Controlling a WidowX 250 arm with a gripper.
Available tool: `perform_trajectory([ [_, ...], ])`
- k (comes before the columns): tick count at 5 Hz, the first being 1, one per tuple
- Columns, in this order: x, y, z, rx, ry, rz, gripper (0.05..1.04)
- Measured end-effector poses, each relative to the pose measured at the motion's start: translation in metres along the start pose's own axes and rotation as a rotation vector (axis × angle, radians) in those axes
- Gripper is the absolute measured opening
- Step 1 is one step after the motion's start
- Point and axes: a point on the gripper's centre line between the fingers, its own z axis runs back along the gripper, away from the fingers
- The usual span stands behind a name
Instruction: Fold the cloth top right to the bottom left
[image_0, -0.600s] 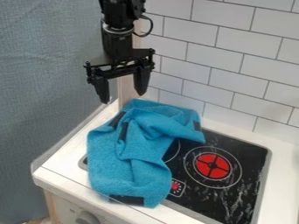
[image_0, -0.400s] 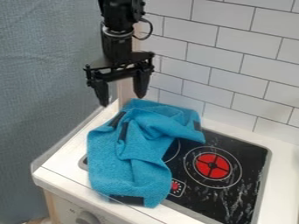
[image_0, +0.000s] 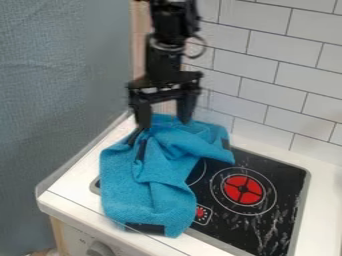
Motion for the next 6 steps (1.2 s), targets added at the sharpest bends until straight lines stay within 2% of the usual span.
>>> perform_trajectory([
  [1,-0.010,-0.033,0.001,-0.010,0.016,-0.056,1.001],
  [2,-0.009,-0.071,-0.013,0.039,-0.036,-0.208,1.001],
  [3,0.001,-0.096,-0.035,0.053,-0.078,-0.384,1.001],
  [4,0.006,-0.106,-0.055,0.069,-0.079,-0.466,1.001],
  [5,0.004,-0.112,-0.070,0.071,-0.049,-0.509,1.001],
  [6,-0.001,-0.120,-0.088,0.057,0.003,-0.553,1.001],
])
